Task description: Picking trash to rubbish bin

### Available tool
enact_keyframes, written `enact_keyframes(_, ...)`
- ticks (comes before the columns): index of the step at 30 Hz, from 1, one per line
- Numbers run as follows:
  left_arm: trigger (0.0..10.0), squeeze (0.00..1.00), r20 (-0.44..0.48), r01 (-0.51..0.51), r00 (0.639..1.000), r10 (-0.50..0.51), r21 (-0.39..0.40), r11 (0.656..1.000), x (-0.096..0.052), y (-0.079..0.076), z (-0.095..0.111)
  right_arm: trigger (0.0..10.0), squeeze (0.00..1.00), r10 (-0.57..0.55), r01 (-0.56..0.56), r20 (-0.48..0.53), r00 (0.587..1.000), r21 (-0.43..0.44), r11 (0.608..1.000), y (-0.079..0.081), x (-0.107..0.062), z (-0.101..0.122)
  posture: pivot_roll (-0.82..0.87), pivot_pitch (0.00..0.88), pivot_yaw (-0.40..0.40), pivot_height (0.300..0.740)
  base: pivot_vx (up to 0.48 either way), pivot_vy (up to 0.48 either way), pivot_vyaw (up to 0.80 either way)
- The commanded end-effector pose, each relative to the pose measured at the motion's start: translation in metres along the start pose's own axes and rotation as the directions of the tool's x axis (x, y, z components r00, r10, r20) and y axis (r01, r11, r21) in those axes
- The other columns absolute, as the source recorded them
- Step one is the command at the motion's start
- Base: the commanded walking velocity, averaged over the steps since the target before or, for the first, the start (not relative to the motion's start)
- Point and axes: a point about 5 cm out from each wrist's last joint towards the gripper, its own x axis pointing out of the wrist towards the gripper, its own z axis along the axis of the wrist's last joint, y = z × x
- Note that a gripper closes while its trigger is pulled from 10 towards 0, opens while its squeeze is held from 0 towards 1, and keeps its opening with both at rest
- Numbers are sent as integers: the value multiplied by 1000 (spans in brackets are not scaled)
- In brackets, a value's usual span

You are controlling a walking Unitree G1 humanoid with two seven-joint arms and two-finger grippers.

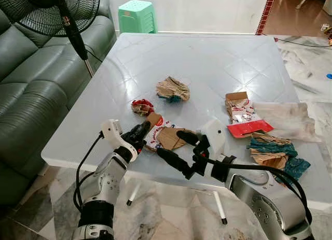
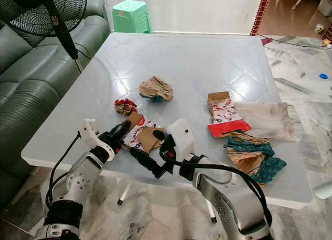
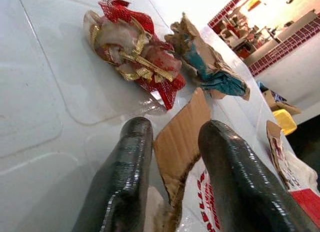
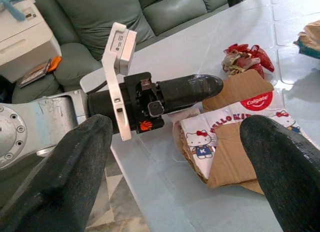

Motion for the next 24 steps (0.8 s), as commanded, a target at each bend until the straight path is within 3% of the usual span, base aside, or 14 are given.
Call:
enact_keyframes(1,0,0,30,-13,999,13,9,1000,-1,1,6,10000,0,17,-16,10,1000,-9,1000,2,1,2,-80,57,20,740,0,0,0)
enact_keyframes(11,0,0,50,-10,999,11,-19,1000,-2,2,8,10000,0,16,-16,10,1000,-10,1000,2,1,2,-79,56,19,740,0,0,0)
enact_keyframes(17,0,0,0,57,998,-57,-16,998,-2,-6,2,10000,0,18,-18,8,1000,-12,1000,3,1,2,-79,57,20,740,0,0,0)
enact_keyframes(18,8314,0,-19,55,998,-56,-5,998,-2,-7,-1,10000,0,18,-18,8,1000,-12,1000,3,1,2,-80,59,20,740,0,0,0)
enact_keyframes(19,10000,0,-40,54,998,-53,6,999,-1,-9,-5,10000,0,17,-17,8,1000,-13,1000,3,1,2,-80,59,20,740,0,0,0)
enact_keyframes(22,10000,0,-43,41,998,-40,16,999,-1,-9,-6,10000,0,17,-17,8,1000,-13,1000,3,2,2,-81,59,22,740,0,0,0)
enact_keyframes(23,10000,890,-40,50,998,-50,8,999,-1,-10,-6,10000,0,17,-17,8,1000,-12,1000,3,2,2,-81,59,22,740,0,0,0)
enact_keyframes(24,10000,1000,-39,66,997,-66,-2,998,0,-11,-5,10000,0,17,-17,9,1000,-12,1000,3,2,2,-80,60,21,740,0,0,0)
